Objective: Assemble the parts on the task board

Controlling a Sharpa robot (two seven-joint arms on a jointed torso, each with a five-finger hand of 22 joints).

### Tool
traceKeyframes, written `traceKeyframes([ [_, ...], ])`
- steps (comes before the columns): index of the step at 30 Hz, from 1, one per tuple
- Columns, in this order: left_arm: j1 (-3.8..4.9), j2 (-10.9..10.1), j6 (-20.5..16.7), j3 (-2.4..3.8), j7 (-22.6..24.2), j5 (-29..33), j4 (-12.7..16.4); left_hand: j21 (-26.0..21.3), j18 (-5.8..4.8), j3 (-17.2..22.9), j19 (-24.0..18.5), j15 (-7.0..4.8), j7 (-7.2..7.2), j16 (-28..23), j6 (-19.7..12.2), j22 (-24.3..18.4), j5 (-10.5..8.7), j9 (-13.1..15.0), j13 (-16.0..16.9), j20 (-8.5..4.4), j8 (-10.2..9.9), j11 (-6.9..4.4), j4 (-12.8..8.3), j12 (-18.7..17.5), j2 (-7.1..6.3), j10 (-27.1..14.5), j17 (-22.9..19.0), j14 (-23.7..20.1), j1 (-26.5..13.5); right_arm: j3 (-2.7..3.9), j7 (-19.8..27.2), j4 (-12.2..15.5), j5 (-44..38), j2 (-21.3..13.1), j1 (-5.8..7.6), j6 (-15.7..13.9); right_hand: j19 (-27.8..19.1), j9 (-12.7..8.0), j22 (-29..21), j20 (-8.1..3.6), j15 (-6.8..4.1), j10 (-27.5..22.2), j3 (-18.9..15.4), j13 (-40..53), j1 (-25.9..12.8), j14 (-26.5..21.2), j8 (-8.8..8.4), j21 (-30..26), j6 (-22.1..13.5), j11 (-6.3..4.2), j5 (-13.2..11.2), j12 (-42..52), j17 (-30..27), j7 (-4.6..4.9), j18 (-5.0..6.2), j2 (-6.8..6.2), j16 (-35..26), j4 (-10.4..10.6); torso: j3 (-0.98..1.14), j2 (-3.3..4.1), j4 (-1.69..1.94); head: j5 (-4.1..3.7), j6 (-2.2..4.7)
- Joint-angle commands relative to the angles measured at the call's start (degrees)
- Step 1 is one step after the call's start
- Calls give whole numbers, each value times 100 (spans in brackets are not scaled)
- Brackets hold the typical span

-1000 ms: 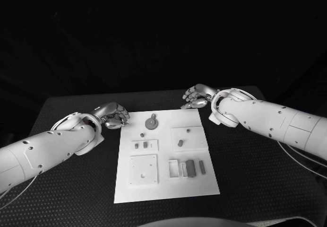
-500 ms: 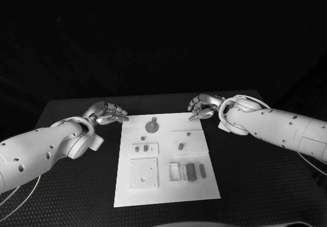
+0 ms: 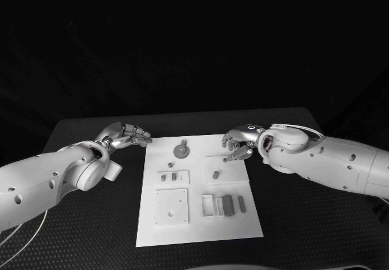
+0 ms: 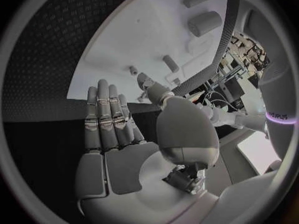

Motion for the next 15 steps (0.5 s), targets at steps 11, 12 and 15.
traceKeyframes([
  [11, 2, 13, 125, 2, 124, 130, 34, 19, 77, -62, 34, 0, 11, -41, -30, -55, 24, 13, -34, 14, 42, 32, 16, 31, 35, 21, 20, 77, -68, -84, -177, 247, -808, -63, -73, 92, 1658, -53, 238, -419, -391, 174, -80, 20, 20, 1426, 70, 689, 311, -161, -11, -168, 727, 12, 284, 48, 1113, -43, -20, -3, 20, -24, -37],
  [12, 2, 13, 122, 2, 123, 130, 32, 19, 77, -64, 37, -1, 11, -42, -30, -58, 24, 14, -36, 14, 43, 31, 18, 32, 40, 23, 21, 80, -70, -85, -175, 252, -835, -62, -87, 105, 1684, -55, 253, -437, -395, 191, -82, 20, 21, 1428, 78, 701, 343, -166, -10, -175, 759, 15, 284, 54, 1156, -44, -18, -2, 18, -21, -41],
  [15, 2, 7, 114, 2, 120, 130, 33, 20, 79, -71, 43, -2, 11, -45, -32, -68, 24, 13, -42, 13, 43, 30, 22, 32, 45, 26, 25, 87, -77, -88, -149, 218, -857, -25, -129, 34, 1722, -62, 282, -462, -405, 227, -82, 22, 26, 1429, 92, 719, 406, -176, -10, -188, 819, 9, 284, 70, 1234, -47, -20, -2, 11, -24, -50],
])
